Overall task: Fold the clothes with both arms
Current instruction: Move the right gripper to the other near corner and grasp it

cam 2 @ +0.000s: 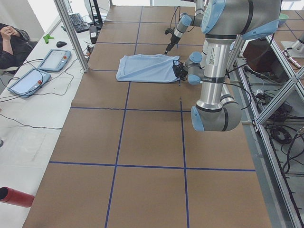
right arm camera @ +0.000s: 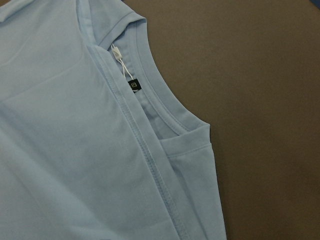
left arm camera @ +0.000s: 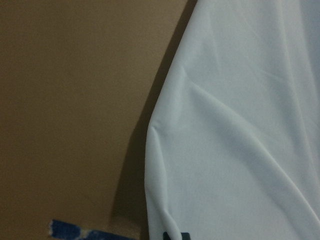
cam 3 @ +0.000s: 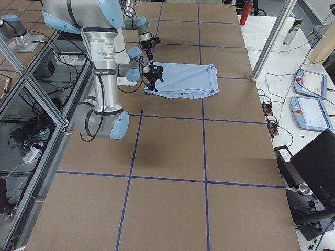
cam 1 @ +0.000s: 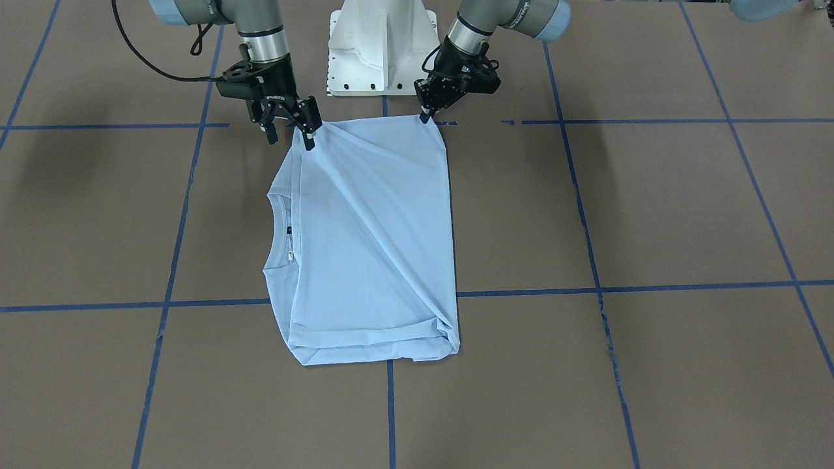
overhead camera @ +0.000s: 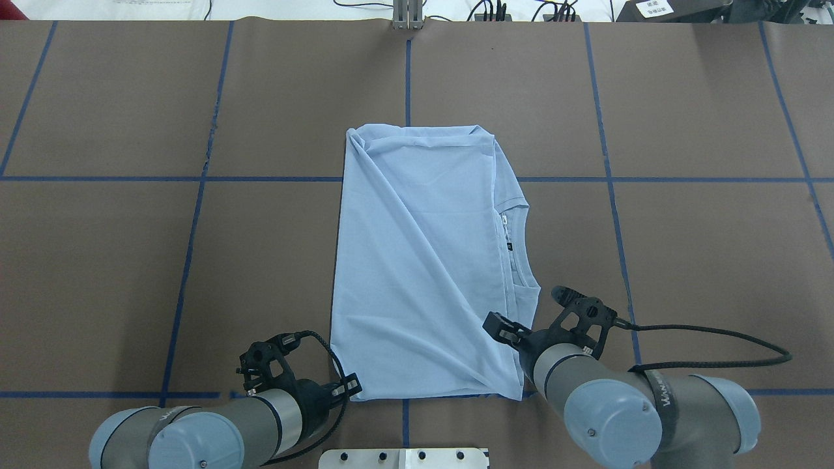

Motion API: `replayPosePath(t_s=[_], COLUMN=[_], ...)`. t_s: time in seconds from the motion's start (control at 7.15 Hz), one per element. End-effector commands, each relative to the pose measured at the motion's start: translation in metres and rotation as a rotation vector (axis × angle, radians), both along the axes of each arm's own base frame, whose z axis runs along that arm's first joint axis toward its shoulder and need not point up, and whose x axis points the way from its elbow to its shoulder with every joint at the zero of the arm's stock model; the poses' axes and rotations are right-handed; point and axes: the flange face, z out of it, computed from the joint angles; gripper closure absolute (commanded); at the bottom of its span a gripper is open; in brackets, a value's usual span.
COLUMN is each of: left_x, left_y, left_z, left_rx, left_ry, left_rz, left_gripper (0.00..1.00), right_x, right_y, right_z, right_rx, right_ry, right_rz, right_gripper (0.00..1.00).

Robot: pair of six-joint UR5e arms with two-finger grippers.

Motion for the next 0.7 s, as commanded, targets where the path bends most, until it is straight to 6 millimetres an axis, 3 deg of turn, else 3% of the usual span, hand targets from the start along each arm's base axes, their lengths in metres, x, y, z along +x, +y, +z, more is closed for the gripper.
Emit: replayPosePath(t_s=[0.0, 0.28, 0.56], left_x=[0.0, -0.001, -0.001], left_y=[0.0, 0.0, 0.0], left_z=[-0.001, 0.0, -0.003], left_rx=[0.0, 0.0, 0.0], left_ry=[0.002, 0.001, 0.007], left_rz=[0.0, 0.0, 0.0], left_gripper=[1.0, 1.0, 1.0], right_x=[-0.018, -0.022, -0.038], right_y=[0.018, 0.024, 0.023], right_z=[0.016, 0.018, 0.01], right_rx=[0.025, 0.055, 0.061], right_ry=[0.046, 0.058, 0.053], right_rz=[-0.011, -0.006, -0.009], right_gripper=[0.05, 0.08, 0.33])
